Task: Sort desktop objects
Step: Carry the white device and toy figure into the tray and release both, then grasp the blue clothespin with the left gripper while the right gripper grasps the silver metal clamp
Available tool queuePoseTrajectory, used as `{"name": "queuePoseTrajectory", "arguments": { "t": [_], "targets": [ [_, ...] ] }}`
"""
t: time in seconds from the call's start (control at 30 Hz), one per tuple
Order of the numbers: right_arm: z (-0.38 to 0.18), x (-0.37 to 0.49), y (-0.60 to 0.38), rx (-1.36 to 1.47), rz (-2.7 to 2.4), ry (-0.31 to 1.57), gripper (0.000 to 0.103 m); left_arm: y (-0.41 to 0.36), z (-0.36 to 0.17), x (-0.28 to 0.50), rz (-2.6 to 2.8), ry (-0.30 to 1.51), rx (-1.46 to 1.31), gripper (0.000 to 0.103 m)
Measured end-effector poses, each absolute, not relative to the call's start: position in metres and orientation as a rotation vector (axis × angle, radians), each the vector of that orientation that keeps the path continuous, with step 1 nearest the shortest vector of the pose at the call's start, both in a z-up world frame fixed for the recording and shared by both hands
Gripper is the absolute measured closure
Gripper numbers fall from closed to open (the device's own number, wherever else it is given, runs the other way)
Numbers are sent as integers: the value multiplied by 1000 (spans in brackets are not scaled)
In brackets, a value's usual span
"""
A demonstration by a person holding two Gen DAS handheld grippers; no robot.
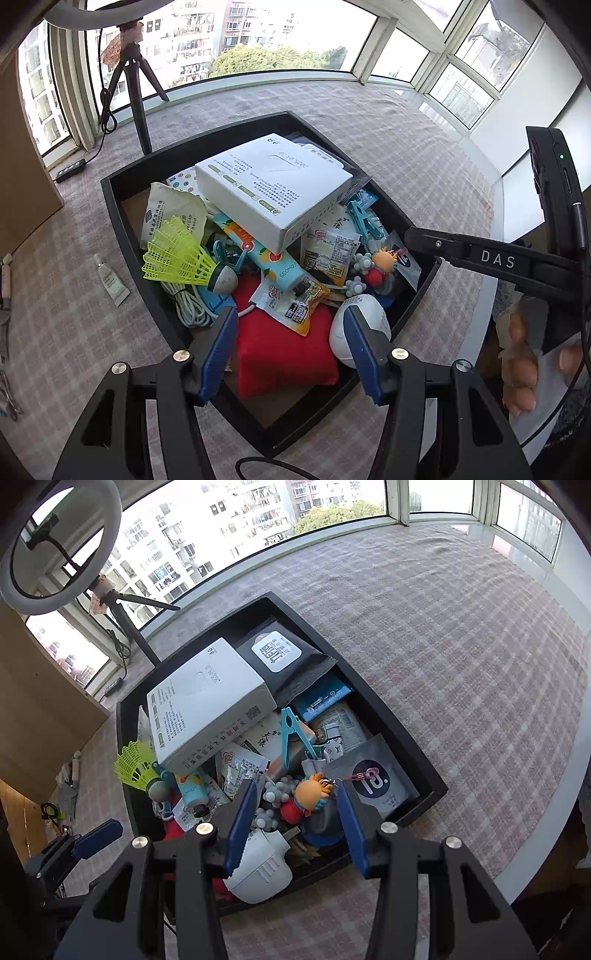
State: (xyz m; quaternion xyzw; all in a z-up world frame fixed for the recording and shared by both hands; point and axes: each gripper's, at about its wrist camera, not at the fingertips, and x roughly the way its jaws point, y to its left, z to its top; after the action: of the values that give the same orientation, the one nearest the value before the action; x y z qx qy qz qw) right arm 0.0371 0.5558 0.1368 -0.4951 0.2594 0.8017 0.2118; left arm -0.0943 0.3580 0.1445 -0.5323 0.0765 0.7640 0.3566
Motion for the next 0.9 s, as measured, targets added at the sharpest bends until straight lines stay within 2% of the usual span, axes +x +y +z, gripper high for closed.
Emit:
{"name": "queuePoseTrajectory", "arguments": {
  "t": [0.53,0.9],
  "targets": [
    [151,6,509,-1410,2308,570,58,295,154,-114,2077,126,-1380,50],
    [151,-36,441,-1479,2511,503,58,202,140,-131,2234,37,-1453,50]
  ]
}}
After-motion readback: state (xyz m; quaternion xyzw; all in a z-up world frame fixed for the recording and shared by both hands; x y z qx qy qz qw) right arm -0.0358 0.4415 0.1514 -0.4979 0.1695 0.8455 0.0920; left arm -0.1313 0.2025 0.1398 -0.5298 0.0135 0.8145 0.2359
